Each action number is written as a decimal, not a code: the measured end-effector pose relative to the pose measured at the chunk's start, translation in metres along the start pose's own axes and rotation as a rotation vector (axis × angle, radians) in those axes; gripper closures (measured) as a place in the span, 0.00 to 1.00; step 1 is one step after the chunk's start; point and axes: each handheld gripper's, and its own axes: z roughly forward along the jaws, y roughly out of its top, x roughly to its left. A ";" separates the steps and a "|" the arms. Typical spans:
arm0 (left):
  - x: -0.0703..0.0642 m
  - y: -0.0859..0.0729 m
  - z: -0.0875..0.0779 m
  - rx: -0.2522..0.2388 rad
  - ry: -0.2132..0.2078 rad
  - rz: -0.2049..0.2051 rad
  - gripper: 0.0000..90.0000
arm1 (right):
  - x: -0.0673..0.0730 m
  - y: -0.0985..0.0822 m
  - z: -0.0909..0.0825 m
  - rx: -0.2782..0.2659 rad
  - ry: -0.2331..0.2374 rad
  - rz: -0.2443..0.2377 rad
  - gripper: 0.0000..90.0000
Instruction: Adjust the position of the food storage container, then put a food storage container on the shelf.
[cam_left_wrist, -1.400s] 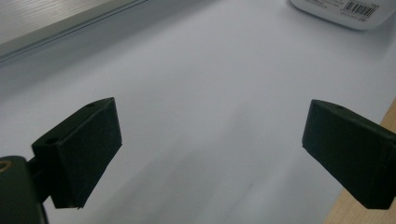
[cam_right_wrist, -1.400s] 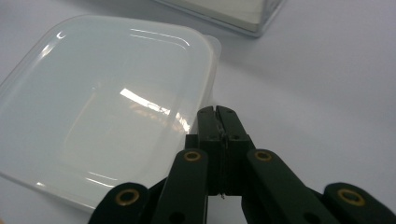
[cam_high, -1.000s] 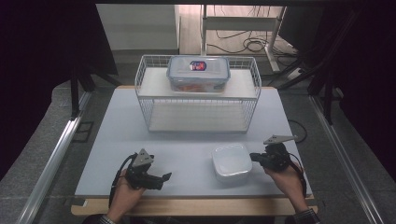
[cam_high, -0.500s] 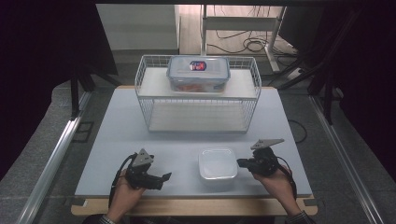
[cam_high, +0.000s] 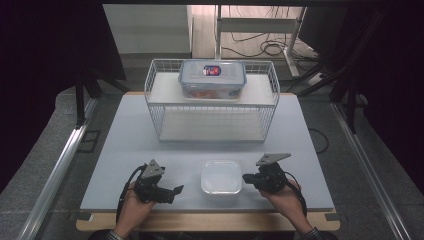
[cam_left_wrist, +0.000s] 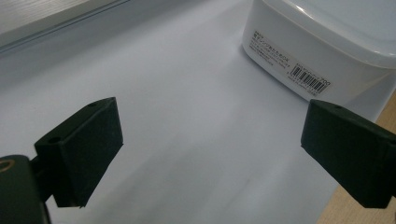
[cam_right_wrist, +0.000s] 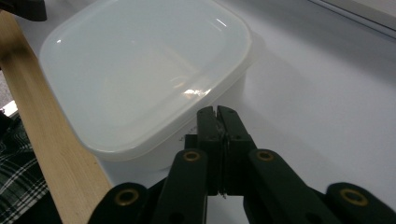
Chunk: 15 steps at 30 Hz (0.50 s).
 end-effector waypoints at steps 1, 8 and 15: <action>0.000 0.000 0.000 0.001 0.000 0.000 0.06 | -0.001 0.000 0.000 0.000 -0.009 -0.008 0.90; 0.001 -0.001 0.001 0.008 0.003 0.005 0.06 | -0.018 -0.005 -0.008 -0.050 -0.054 -0.005 0.42; 0.002 -0.003 0.002 -0.010 -0.012 0.007 0.06 | -0.024 -0.005 -0.010 -0.102 -0.072 -0.015 0.19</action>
